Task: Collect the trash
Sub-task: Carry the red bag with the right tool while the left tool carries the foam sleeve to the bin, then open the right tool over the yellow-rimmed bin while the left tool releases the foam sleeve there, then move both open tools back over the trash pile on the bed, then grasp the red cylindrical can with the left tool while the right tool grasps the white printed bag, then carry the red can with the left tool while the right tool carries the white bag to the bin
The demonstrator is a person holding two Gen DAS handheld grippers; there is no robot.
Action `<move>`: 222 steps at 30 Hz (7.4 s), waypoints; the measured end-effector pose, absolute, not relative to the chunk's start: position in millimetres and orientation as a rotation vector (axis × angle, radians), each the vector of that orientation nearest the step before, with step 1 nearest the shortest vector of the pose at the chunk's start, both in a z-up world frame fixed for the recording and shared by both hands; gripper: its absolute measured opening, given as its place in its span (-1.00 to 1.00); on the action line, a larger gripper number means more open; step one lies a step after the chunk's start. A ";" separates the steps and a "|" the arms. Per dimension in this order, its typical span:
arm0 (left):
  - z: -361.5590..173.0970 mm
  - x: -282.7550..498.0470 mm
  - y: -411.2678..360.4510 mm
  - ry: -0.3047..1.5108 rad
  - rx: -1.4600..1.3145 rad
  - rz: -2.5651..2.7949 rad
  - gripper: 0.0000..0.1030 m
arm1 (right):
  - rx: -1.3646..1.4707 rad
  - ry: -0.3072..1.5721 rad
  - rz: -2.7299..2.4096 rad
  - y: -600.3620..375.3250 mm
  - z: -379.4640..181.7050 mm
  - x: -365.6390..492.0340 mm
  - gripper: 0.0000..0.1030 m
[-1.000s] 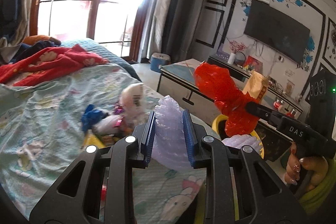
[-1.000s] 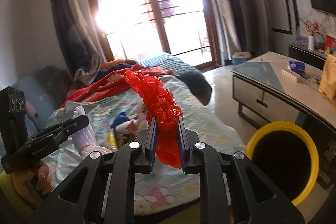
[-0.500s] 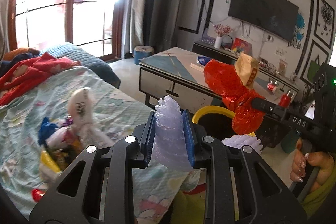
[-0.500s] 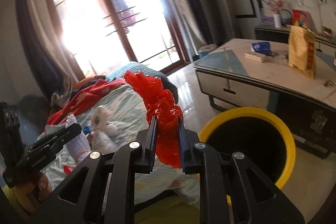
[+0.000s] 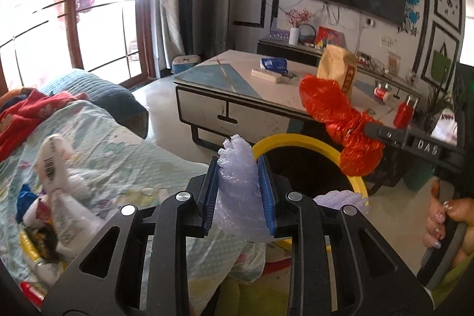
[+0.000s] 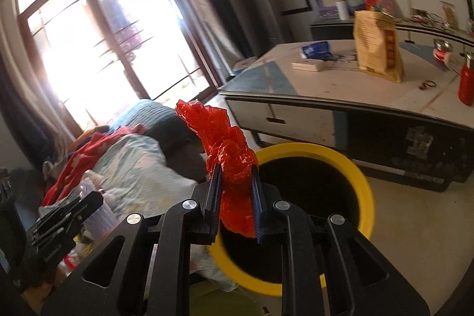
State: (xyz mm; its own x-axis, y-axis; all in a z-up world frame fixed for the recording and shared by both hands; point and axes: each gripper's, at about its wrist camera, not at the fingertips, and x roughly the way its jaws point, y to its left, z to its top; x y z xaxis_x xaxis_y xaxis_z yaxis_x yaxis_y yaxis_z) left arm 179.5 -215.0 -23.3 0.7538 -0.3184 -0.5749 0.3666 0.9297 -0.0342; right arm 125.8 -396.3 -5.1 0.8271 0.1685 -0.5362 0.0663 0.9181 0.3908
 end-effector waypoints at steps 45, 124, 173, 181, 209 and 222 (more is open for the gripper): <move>-30.7 175.0 -213.1 0.620 -0.032 -0.457 0.67 | 0.476 0.605 -0.011 -425.7 -21.4 127.9 0.14; -37.1 41.3 124.0 0.555 -0.362 0.205 0.68 | -0.031 0.700 0.545 -58.3 4.0 161.9 0.67; -97.2 76.4 76.5 0.840 -0.521 0.089 -0.13 | 0.078 0.802 0.575 -88.6 -60.4 184.4 -0.11; -88.5 71.9 77.7 0.796 -0.551 0.049 -0.32 | 0.074 0.778 0.579 -97.0 -51.4 169.5 -0.11; -23.3 52.1 32.0 0.598 -0.389 -0.070 -0.49 | 0.053 0.693 0.583 -122.2 -12.5 130.7 -0.12; 1.0 49.5 15.5 0.535 -0.357 -0.080 -0.50 | 0.072 0.666 0.572 -146.5 -2.0 121.0 -0.12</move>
